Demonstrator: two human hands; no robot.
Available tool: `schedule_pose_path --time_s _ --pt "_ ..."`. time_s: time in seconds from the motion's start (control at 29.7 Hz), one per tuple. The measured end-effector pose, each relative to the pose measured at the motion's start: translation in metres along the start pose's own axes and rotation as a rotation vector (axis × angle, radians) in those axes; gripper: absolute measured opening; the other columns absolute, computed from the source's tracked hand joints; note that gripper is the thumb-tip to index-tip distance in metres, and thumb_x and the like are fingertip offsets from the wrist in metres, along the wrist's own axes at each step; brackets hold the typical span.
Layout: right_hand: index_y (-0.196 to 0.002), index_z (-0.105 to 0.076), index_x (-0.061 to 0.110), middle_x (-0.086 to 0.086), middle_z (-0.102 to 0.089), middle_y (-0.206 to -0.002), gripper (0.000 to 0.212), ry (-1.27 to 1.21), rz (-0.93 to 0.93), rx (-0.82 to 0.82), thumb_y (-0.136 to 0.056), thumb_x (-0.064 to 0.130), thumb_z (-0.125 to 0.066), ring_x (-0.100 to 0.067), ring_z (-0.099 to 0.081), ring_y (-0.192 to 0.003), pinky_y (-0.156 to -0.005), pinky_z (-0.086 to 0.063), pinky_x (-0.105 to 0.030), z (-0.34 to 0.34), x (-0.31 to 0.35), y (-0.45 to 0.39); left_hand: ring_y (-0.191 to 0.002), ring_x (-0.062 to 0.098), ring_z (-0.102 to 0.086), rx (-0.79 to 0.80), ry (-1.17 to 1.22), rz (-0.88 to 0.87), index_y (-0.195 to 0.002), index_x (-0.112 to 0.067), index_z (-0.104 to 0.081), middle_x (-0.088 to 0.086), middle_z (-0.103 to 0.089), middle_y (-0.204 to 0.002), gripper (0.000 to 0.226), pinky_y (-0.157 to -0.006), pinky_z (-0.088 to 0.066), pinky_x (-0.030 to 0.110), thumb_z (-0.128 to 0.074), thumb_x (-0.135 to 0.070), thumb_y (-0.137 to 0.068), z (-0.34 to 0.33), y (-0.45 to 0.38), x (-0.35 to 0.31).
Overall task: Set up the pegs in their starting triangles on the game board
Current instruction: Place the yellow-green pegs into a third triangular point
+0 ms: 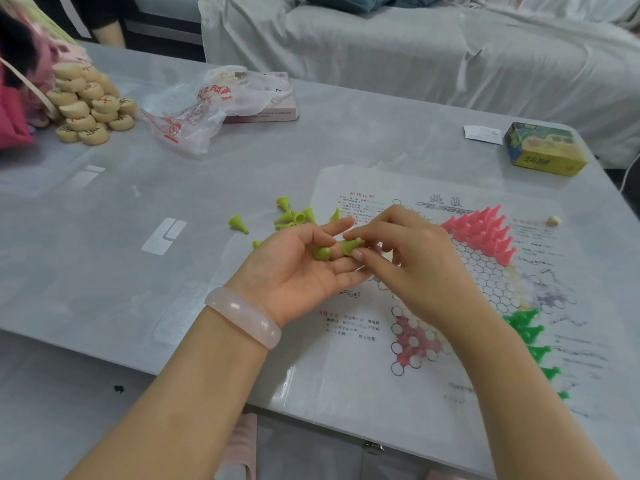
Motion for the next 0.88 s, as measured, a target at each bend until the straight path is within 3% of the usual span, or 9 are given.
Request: schedule_pose_path --time_s 0.13,0.27,0.37,0.47,0.64,0.74,0.88 --pt "-0.086 -0.070 0.020 0.011 -0.056 -0.075 0.009 -0.082 -0.094 -0.130 -0.081 0.021 -0.063 0.003 -0.049 -0.068 -0.064 -0.037 -0.007 0.011 -0.006 0.002 -0.112 0.034 -0.058 -0.003 -0.086 -0.008 -0.113 -0.004 -0.051 0.022 -0.061 -0.116 0.037 -0.087 -0.049 0.048 -0.031 0.004 -0.084 0.002 0.001 -0.004" --pt "-0.077 -0.066 0.023 0.011 -0.062 -0.077 0.003 -0.134 -0.282 -0.226 -0.079 0.025 -0.068 -0.004 -0.056 -0.069 -0.065 -0.044 -0.012 0.019 -0.021 0.008 -0.080 0.026 -0.062 -0.186 0.005 -0.153 -0.088 -0.004 -0.055 0.015 -0.062 -0.087 0.023 -0.066 -0.057 0.035 -0.034 0.003 -0.087 0.018 0.002 -0.025" --pt "-0.073 -0.065 0.024 0.015 -0.063 -0.071 0.007 -0.145 -0.371 -0.199 -0.079 0.022 -0.068 0.002 -0.055 -0.065 -0.060 -0.041 -0.005 0.011 -0.027 0.012 -0.069 0.020 -0.057 -0.271 0.165 -0.230 -0.080 -0.003 -0.053 0.013 -0.057 -0.078 0.020 -0.053 -0.055 0.025 -0.035 0.001 -0.088 0.029 0.005 -0.036" --pt "-0.078 -0.068 0.018 0.014 -0.062 -0.069 0.002 -0.137 -0.432 -0.149 -0.080 0.019 -0.067 0.003 -0.056 -0.066 -0.061 -0.040 -0.002 -0.004 -0.030 0.014 -0.070 0.018 -0.054 -0.309 0.128 -0.286 -0.082 -0.003 -0.053 0.013 -0.054 -0.082 0.024 -0.056 -0.053 0.021 -0.031 0.006 -0.084 0.033 0.008 -0.041" --pt "-0.080 -0.067 0.014 0.004 -0.066 -0.077 0.005 -0.089 -0.471 -0.098 -0.080 0.019 -0.065 -0.012 -0.060 -0.078 -0.072 -0.044 -0.022 -0.021 -0.029 0.015 -0.072 0.016 -0.053 -0.329 0.065 -0.310 -0.082 -0.003 -0.053 0.011 -0.052 -0.086 0.033 -0.066 -0.049 0.024 -0.023 0.012 -0.081 0.031 0.007 -0.040" --pt "-0.078 -0.064 0.015 0.001 -0.063 -0.080 0.006 -0.030 -0.454 -0.091 -0.080 0.021 -0.065 -0.013 -0.054 -0.077 -0.062 -0.037 -0.015 -0.024 -0.029 0.014 -0.073 0.017 -0.054 -0.325 0.071 -0.291 -0.082 -0.003 -0.053 0.012 -0.052 -0.085 0.032 -0.068 -0.049 0.024 -0.024 0.011 -0.081 0.032 0.007 -0.040" --pt "-0.078 -0.062 0.016 0.002 -0.053 -0.082 0.008 0.040 -0.422 -0.078 -0.081 0.023 -0.065 -0.011 -0.047 -0.074 -0.060 -0.031 -0.004 -0.027 -0.027 0.013 -0.073 0.018 -0.055 -0.328 0.067 -0.279 -0.081 -0.004 -0.054 0.013 -0.054 -0.084 0.032 -0.066 -0.049 0.024 -0.025 0.010 -0.082 0.032 0.007 -0.040"
Point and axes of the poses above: each hand's wrist, its own y-axis away from the middle knuckle, its own z-axis out of the back of the hand, x = y × z, the point moved 6 cm from there along -y, towards the middle knuckle
